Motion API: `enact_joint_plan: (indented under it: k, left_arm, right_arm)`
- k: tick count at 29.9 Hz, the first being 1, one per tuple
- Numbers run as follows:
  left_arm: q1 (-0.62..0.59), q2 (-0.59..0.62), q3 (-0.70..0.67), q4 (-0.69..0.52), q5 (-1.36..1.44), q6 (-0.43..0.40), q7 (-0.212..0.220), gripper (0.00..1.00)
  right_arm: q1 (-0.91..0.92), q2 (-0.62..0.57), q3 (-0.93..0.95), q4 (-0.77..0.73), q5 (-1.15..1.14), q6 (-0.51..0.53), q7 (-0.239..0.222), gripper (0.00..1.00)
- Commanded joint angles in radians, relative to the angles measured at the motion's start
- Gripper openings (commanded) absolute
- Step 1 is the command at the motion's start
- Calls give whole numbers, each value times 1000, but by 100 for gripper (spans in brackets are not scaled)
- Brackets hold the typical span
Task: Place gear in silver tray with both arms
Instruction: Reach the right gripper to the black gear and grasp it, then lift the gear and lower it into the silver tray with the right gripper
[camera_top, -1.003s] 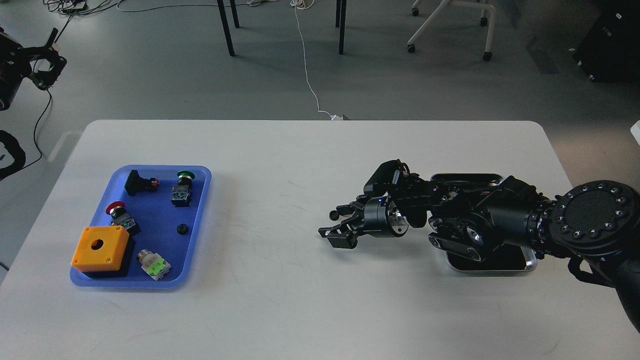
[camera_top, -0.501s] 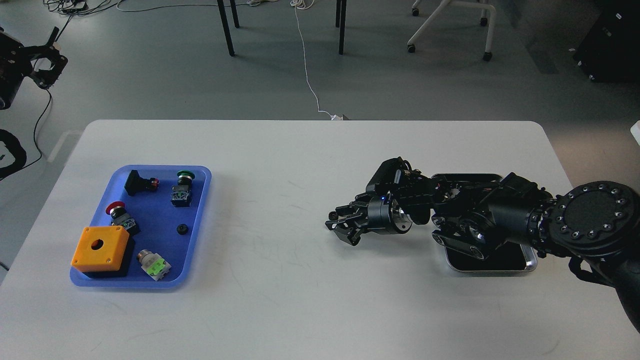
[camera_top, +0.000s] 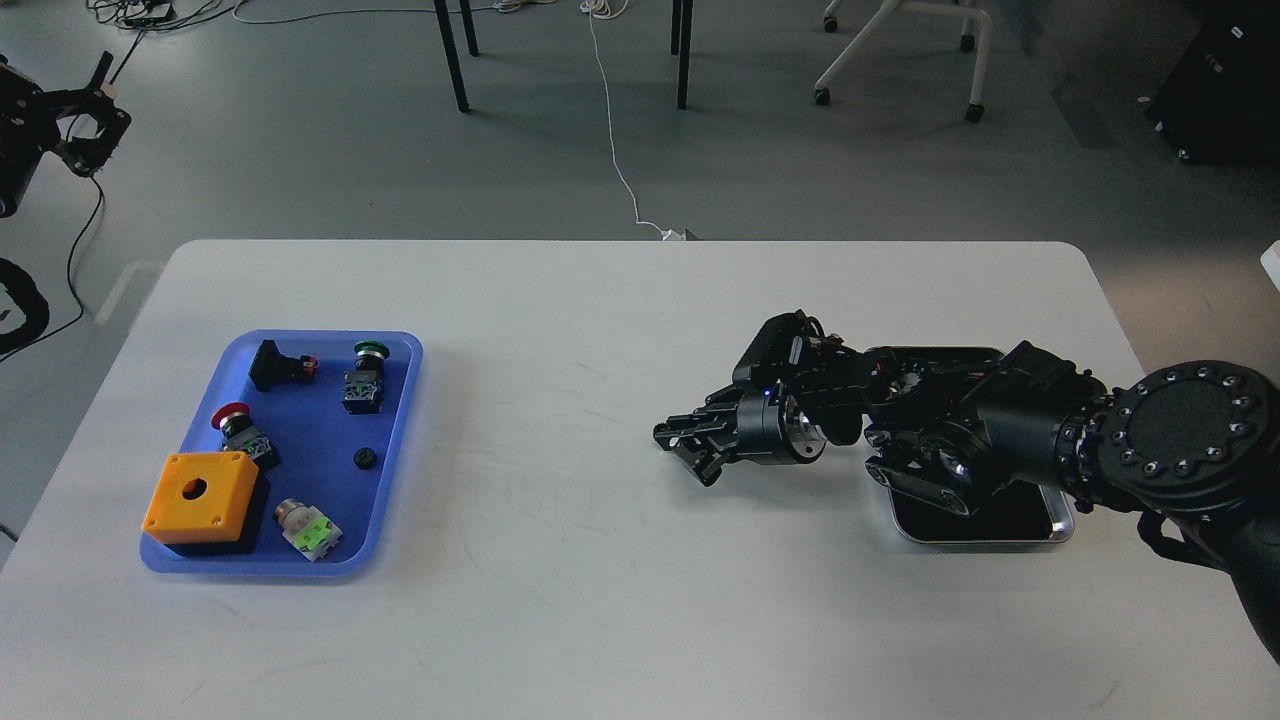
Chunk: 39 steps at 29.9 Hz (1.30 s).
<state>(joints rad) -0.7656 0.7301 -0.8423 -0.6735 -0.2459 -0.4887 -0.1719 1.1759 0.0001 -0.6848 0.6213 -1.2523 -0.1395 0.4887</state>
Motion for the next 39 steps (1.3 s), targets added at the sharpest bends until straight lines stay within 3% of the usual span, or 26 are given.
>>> enact_joint_plan:
  k: [1, 17, 25, 31, 39]
  left_arm:
    - [0, 5, -1, 0, 0, 0, 0, 98]
    - [0, 41, -1, 0, -1, 0, 0, 98]
    - [0, 41, -1, 0, -1, 0, 0, 98]
    - [0, 35, -1, 0, -1, 0, 0, 98]
    - [-1, 37, -1, 0, -1, 0, 0, 98]
  right_arm:
    - [11, 0, 1, 0, 2, -2, 0, 18]
    - [143, 0, 10, 24, 16, 8, 0, 18]
    - [246, 0, -4, 187, 8, 12, 0, 18]
    - [263, -178, -7, 284, -15, 11, 0, 18]
    - [255, -354, -13, 291, -52, 12, 0, 19]
